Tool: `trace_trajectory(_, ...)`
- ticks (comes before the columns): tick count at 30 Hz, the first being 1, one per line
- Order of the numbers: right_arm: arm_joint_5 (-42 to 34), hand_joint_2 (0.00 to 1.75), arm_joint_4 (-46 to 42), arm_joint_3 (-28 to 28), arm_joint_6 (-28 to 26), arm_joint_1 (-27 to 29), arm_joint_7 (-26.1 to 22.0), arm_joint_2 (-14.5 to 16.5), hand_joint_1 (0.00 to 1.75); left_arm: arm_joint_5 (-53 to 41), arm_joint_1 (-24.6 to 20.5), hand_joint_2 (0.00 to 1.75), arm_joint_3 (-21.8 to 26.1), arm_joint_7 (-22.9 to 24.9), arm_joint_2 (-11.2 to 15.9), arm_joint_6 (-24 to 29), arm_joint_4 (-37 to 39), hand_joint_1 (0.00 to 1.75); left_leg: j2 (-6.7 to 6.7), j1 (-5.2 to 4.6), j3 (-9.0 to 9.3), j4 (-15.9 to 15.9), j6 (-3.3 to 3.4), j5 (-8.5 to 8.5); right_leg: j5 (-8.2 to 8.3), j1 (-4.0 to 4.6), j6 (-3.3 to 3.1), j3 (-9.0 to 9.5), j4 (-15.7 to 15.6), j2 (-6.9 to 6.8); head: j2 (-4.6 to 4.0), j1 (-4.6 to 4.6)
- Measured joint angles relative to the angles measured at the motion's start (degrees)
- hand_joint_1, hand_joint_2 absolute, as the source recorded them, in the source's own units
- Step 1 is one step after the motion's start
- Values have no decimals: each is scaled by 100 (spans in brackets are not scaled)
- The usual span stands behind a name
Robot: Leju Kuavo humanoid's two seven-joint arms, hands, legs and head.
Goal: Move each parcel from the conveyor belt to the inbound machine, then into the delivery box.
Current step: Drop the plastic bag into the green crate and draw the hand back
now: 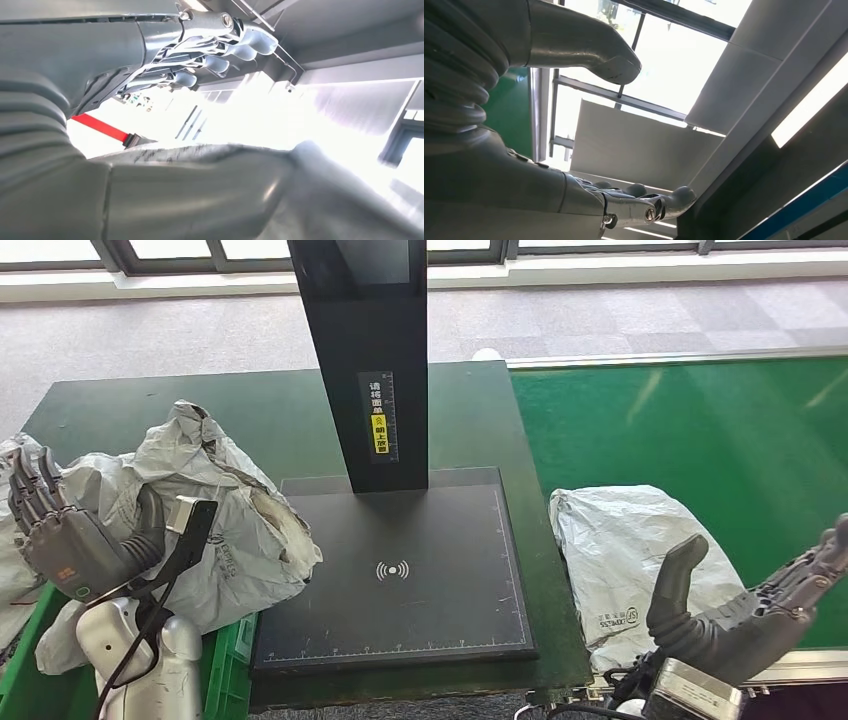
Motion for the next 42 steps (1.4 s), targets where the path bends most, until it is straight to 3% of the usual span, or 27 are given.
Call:
trace_trajectory(14,-39,175,27,-114,2,14,0,17,0,-1,138,175,0,357,28,0,168,0,-1,0,-3,0,0,0,0,0,0,1,0,-1,0,0)
trace_trajectory(21,-29,175,155,-117,7,-7,10,19,0,67,218,175,80,248,22,0,-295,0,-3,1,-6,-1,0,0,-1,0,0,1,0,-2,0,0)
trace_trajectory(24,-20,175,191,-120,7,-10,36,19,0,43,248,175,75,415,23,0,-407,0,-6,0,-6,-1,1,-1,-2,0,1,1,0,-4,0,0)
trace_trajectory(42,-132,175,208,-378,4,29,0,39,0,54,492,175,-176,502,30,0,175,0,-7,0,-8,-1,0,-2,-3,0,2,0,0,-5,0,0)
